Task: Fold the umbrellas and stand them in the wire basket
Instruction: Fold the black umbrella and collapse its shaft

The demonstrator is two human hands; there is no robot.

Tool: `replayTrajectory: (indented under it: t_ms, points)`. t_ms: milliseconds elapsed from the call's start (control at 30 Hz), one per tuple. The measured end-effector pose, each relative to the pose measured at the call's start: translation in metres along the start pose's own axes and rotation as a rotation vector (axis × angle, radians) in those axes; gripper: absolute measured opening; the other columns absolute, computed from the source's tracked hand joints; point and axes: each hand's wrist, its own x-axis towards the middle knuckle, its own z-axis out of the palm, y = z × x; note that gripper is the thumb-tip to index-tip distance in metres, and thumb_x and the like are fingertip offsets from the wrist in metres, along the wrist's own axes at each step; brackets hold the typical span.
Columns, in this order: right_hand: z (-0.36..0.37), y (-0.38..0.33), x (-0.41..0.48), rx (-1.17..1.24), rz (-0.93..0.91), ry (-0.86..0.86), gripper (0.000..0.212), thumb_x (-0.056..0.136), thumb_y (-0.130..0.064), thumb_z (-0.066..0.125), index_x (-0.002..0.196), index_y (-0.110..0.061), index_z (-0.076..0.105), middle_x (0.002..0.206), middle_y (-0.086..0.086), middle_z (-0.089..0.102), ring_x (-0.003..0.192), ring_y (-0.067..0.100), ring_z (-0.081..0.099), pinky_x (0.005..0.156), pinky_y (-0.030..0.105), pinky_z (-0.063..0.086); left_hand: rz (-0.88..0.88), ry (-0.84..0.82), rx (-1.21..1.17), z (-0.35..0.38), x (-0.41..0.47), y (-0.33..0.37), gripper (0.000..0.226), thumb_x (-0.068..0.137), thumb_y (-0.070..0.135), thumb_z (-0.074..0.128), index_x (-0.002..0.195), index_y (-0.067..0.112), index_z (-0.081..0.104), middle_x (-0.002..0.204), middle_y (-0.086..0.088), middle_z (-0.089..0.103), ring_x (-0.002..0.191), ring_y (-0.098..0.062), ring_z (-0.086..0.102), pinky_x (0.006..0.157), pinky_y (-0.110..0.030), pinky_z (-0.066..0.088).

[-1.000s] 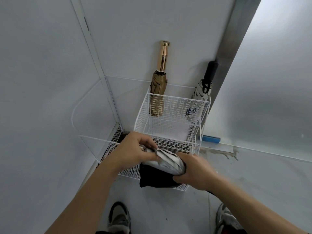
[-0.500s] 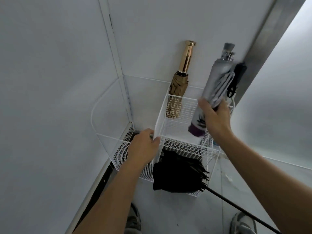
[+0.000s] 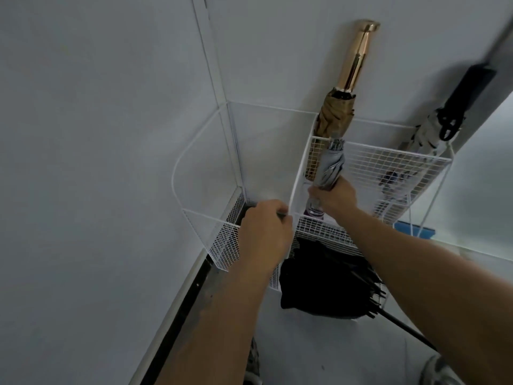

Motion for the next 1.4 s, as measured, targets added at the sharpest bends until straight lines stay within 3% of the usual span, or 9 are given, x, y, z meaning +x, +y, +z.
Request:
replayTrajectory:
  t_ms: [167,567,733,833,900,967,1100,1200,1400]
  points:
    - [0.025,0.012,0.01,-0.148,-0.028,-0.062,0.052,0.08,-0.047,0.075,0.116,-0.012,0.063,0.109,0.011,0.069,0.099,0.031,0.064,0.08,0.035,0.052,-0.003,0.042,0.016,0.005,0.003,0.0,0.007,0.092,0.021,0.066,0.093,0.016,0.07,0.086,0.0,0.071,0.079,-0.018,0.065,0.076,-0.037,0.056]
    - [0.019,0.006,0.013,-0.156,0.0,-0.211,0.068,0.07,-0.05,0.082,0.121,-0.012,0.059,0.113,0.008,0.068,0.106,0.031,0.063,0.09,0.041,0.054,0.006,0.044,0.022,0.008,0.005,-0.003,0.003,0.091,0.017,0.065,0.091,0.016,0.068,0.085,0.0,0.069,0.078,-0.019,0.065,0.074,-0.04,0.058]
    - [-0.021,0.002,-0.019,-0.171,-0.022,-0.148,0.074,0.081,-0.045,0.076,0.138,-0.007,0.047,0.127,0.014,0.06,0.11,0.034,0.059,0.092,0.043,0.051,0.001,0.022,0.05,0.007,0.003,-0.001,0.005,0.092,0.022,0.064,0.094,0.017,0.064,0.089,-0.001,0.068,0.08,-0.019,0.064,0.075,-0.039,0.057]
    - [-0.059,0.024,-0.053,-0.259,-0.137,0.007,0.028,0.091,-0.044,0.064,0.101,-0.018,0.065,0.095,0.003,0.069,0.081,0.022,0.061,0.072,0.035,0.05,0.007,0.007,0.048,0.008,-0.001,0.002,0.011,0.091,0.024,0.065,0.098,0.016,0.062,0.09,-0.001,0.068,0.078,-0.019,0.064,0.07,-0.035,0.055]
    - [-0.077,0.057,-0.078,-0.402,-0.154,0.076,0.03,0.093,-0.042,0.06,0.071,-0.023,0.056,0.07,-0.003,0.061,0.064,0.015,0.054,0.057,0.028,0.04,0.019,-0.003,0.067,0.01,-0.005,0.004,0.015,0.092,0.026,0.064,0.099,0.014,0.058,0.09,-0.002,0.065,0.078,-0.021,0.063,0.066,-0.034,0.052]
    - [-0.089,0.103,-0.098,-0.573,-0.068,0.006,0.038,0.094,-0.044,0.059,0.064,-0.022,0.05,0.062,-0.005,0.055,0.057,0.011,0.049,0.05,0.024,0.032,0.034,-0.003,0.098,0.014,-0.007,0.003,0.019,0.092,0.028,0.063,0.1,0.013,0.055,0.09,-0.005,0.063,0.079,-0.024,0.061,0.064,-0.036,0.05]
    - [-0.092,0.204,-0.122,-0.827,0.279,-0.257,0.054,0.087,-0.068,0.052,0.072,-0.016,0.055,0.08,0.003,0.062,0.069,0.018,0.059,0.064,0.029,0.051,0.043,-0.012,0.11,0.018,-0.011,0.003,0.022,0.091,0.029,0.063,0.103,0.014,0.053,0.092,-0.004,0.061,0.081,-0.024,0.06,0.07,-0.042,0.052]
    - [-0.085,0.244,-0.133,-0.78,0.399,-0.441,0.053,0.088,-0.066,0.053,0.092,-0.014,0.055,0.081,0.0,0.057,0.076,0.018,0.06,0.064,0.028,0.046,0.043,-0.007,0.101,0.019,-0.012,0.002,0.024,0.09,0.028,0.064,0.105,0.014,0.052,0.093,-0.003,0.06,0.081,-0.022,0.06,0.071,-0.041,0.052]
    - [-0.108,0.223,-0.141,-0.931,0.162,-0.206,0.047,0.089,-0.066,0.05,0.089,-0.022,0.069,0.081,-0.003,0.065,0.072,0.018,0.059,0.059,0.025,0.043,0.07,0.005,0.102,0.022,-0.012,-0.003,0.026,0.09,0.026,0.066,0.108,0.016,0.051,0.095,-0.003,0.062,0.082,-0.022,0.061,0.071,-0.04,0.052]
